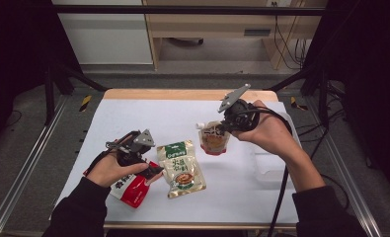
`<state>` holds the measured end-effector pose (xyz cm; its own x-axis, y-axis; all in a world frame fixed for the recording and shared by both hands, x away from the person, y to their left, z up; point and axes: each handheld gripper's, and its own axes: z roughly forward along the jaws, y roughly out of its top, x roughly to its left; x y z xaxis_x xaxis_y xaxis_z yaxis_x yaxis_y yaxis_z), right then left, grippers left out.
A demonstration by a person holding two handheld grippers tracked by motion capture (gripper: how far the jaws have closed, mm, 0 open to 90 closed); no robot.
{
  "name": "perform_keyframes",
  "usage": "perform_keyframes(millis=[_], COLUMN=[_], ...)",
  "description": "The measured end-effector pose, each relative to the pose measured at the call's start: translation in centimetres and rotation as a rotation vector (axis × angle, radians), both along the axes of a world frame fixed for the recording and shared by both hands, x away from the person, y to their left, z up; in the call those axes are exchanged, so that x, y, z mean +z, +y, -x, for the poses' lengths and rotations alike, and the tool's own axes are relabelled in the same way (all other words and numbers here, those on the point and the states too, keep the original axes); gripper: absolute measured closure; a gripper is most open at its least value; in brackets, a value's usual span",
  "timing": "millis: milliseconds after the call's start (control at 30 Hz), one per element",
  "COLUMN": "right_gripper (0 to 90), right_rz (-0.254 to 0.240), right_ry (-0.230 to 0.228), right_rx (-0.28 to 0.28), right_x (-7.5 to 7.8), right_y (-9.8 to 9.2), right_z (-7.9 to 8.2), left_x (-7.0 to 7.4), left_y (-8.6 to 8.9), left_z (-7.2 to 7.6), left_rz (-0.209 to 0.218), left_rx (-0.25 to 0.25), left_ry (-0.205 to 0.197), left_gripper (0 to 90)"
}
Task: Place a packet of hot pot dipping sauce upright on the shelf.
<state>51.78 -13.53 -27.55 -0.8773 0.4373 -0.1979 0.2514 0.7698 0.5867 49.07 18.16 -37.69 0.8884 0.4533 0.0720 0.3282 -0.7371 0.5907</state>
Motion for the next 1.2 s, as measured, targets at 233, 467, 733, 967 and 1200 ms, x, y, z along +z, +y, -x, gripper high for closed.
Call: perform_keyframes(millis=[233,467,733,967,1200], right_gripper=[88.3,88.3,88.3,88.3,88.3], right_rz=[-0.007,-0.021,-0.032,-0.057,-0.052], right_ry=[-0.004,-0.011,-0.034,-0.049,-0.057], right_rx=[-0.017,-0.029,-0.044,-0.08,-0.157], right_x=[0.6,1.1,2.1,2.8,2.2], right_y=[-1.2,-1.9,-3.4,-5.9,-9.6], right_z=[-0.1,-0.2,-0.9,-2.2,-4.4], left_x=[-0.7,-1.6,-1.9,-2.0,-2.6], left_y=[0.3,1.0,2.0,2.8,3.6], left_z=[0.1,0.2,0.3,0.3,0.1], left_rz=[0.001,0.006,0.018,0.032,0.027], left_rx=[0.01,0.029,0.05,0.085,0.109], left_ry=[-0.002,-0.006,-0.009,-0.009,0.012], left_gripper=[8.8,7.9,7.8,7.8,7.7])
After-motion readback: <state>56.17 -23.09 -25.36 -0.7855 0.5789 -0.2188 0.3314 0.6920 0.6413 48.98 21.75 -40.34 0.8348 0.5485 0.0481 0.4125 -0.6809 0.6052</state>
